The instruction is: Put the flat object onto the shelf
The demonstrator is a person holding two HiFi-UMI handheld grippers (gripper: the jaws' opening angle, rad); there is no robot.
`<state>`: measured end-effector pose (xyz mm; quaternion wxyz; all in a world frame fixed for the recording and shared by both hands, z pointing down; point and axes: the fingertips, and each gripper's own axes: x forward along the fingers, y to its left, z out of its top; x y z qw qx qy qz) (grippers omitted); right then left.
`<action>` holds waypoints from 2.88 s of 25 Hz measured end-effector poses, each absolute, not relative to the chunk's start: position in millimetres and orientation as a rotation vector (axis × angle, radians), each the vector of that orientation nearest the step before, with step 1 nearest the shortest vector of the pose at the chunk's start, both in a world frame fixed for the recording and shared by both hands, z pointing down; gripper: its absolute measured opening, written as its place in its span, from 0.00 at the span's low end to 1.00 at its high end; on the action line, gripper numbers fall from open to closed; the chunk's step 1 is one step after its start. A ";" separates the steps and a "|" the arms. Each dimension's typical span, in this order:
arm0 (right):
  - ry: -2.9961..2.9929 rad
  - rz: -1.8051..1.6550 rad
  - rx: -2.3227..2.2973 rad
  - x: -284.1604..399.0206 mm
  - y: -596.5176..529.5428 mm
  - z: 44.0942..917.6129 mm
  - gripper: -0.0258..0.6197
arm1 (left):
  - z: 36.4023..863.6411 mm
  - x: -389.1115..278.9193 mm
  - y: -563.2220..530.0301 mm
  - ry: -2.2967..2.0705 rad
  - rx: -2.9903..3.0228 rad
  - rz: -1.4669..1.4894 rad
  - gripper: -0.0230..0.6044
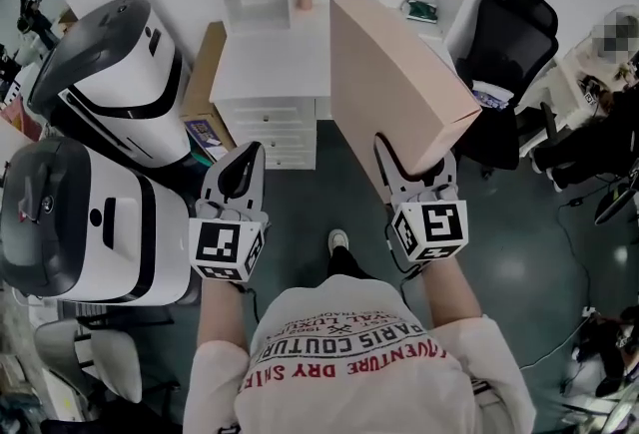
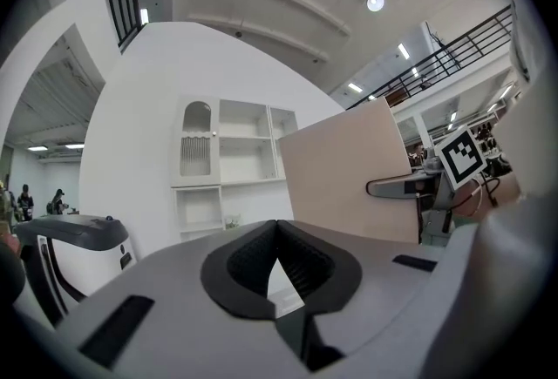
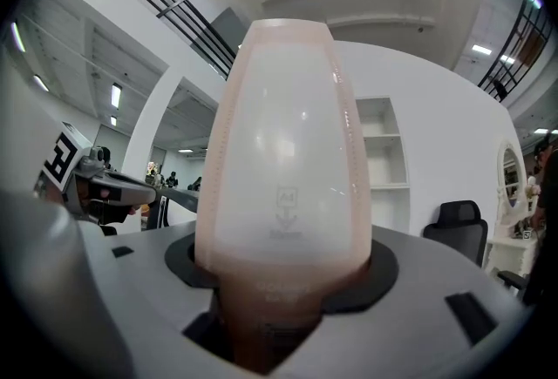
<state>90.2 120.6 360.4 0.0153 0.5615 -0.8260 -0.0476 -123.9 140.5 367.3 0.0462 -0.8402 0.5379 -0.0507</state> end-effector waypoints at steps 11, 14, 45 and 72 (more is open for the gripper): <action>-2.611 -0.188 1.646 113.1 -51.9 353.3 0.51 | 352.2 -88.4 -28.1 1.698 -2.525 -0.120 0.06; -2.616 -0.192 1.649 123.7 -83.1 343.4 0.51 | 341.1 -76.2 -57.5 1.681 -2.518 -0.096 0.06; -1.917 -0.807 1.398 81.6 -349.3 185.1 0.52 | 297.8 -90.4 -261.7 1.477 -2.543 -0.075 0.06; -1.368 -1.075 1.028 17.2 -504.4 223.2 0.59 | 316.0 -131.4 -335.0 1.431 -2.593 -0.071 0.06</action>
